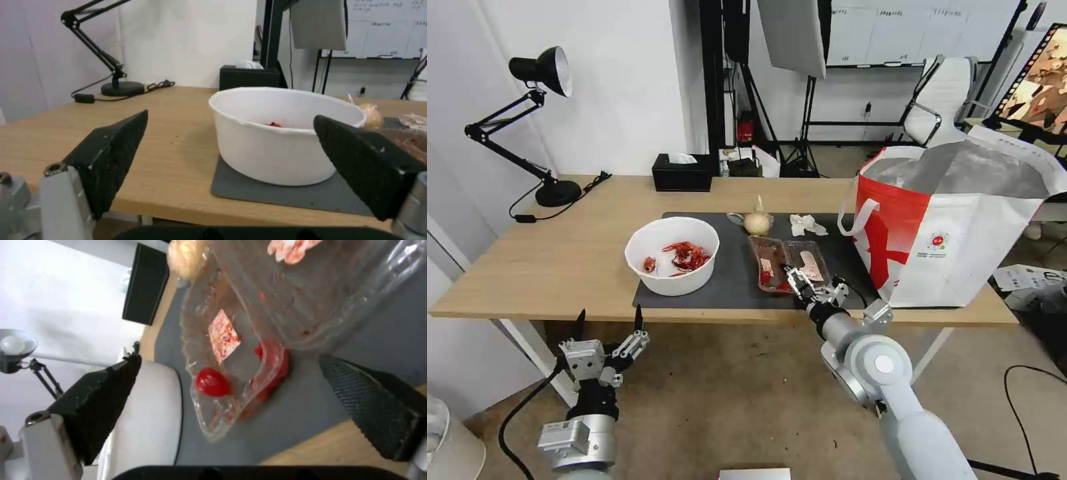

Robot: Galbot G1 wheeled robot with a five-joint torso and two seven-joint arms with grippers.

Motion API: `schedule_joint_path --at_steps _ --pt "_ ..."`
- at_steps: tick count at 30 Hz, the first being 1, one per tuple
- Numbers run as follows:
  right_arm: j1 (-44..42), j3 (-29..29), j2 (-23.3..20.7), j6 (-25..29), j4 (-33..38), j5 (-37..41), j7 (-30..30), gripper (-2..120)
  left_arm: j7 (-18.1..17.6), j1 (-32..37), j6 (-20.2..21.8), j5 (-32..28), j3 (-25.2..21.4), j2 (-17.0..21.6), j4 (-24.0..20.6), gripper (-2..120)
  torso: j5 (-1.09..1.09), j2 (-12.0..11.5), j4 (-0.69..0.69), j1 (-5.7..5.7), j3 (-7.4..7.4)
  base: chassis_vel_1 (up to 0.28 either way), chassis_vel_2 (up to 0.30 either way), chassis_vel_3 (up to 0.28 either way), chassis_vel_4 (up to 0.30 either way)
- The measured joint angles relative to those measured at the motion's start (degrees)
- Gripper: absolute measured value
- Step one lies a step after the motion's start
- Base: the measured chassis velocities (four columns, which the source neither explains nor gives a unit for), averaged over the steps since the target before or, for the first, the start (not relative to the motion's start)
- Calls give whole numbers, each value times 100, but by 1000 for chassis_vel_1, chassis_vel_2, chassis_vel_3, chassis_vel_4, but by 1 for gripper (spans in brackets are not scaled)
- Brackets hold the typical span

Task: Pick up the trash from the table and place it into the takeout bag.

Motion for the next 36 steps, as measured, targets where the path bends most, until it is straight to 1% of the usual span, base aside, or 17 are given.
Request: schedule_joint_path --at_steps 7,15,17,18,20,22,24,26,27,28,29,30,31,32,33,35,36 --pt "15 31 -5 25 -15 -15 -5 100 -3 27 -2 -4 -7 -12 -31 100 0 0 0 0 0 0 0 0 0" --pt "176 121 58 237 -162 -56 101 100 -10 83 -17 -7 -36 5 -73 100 0 0 1 0 0 0 0 0 0" --pt "166 127 30 355 -175 -260 -82 100 -11 99 -28 -9 -38 4 -85 100 0 0 0 0 0 0 0 0 0" --pt "166 127 30 355 -175 -260 -82 100 -11 99 -28 -9 -38 4 -85 100 0 0 0 0 0 0 0 0 0" --pt "120 110 -38 421 -167 -625 -385 100 -12 108 -39 -9 -39 -4 -86 100 1 0 0 0 0 0 0 0 0" --pt "111 101 -60 423 -160 -732 -458 100 -12 110 -44 -8 -39 -7 -86 100 0 0 0 0 0 0 0 0 0" --pt "75 36 -165 424 -124 -1266 -783 100 -12 114 -101 -2 -29 -16 -76 100 1 0 0 0 0 0 0 0 0" --pt "73 20 -186 423 -119 -1365 -851 100 -12 114 -109 0 -28 -17 -70 100 1 0 0 0 0 0 0 0 0" --pt "91 -43 -249 408 -111 -1631 -1081 100 -12 114 -131 4 -23 -21 -51 100 1 0 -1 0 0 0 0 0 0" --pt "91 -43 -249 408 -111 -1631 -1081 100 -12 114 -131 4 -23 -21 -51 100 1 0 -1 0 0 0 0 0 0" --pt "162 -120 -310 328 -110 -1784 -1308 100 -12 112 -139 4 -20 -24 -40 100 0 0 0 0 0 0 0 0 0" --pt "162 -120 -310 328 -110 -1784 -1308 100 -12 112 -139 4 -20 -24 -40 100 0 0 0 0 0 0 0 0 0" --pt "249 -187 -346 247 -121 -1824 -1457 100 -12 111 -141 4 -20 -25 -35 100 0 0 0 0 0 0 0 0 0" --pt "542 -417 -378 -123 -237 -1547 -1575 100 -12 109 -143 5 -26 -24 -31 100 0 0 0 0 0 0 0 0 0" --pt "542 -417 -378 -123 -237 -1547 -1575 100 -12 109 -143 5 -26 -24 -31 100 0 0 0 0 0 0 0 0 0" --pt "789 -550 -301 -488 -442 -1038 -1228 100 -12 109 -147 2 -35 -22 -15 100 0 0 1 0 0 0 0 0 0" --pt "844 -572 -264 -561 -503 -881 -1077 100 -12 109 -153 0 -38 -22 -2 100 0 0 2 0 0 0 0 0 0"
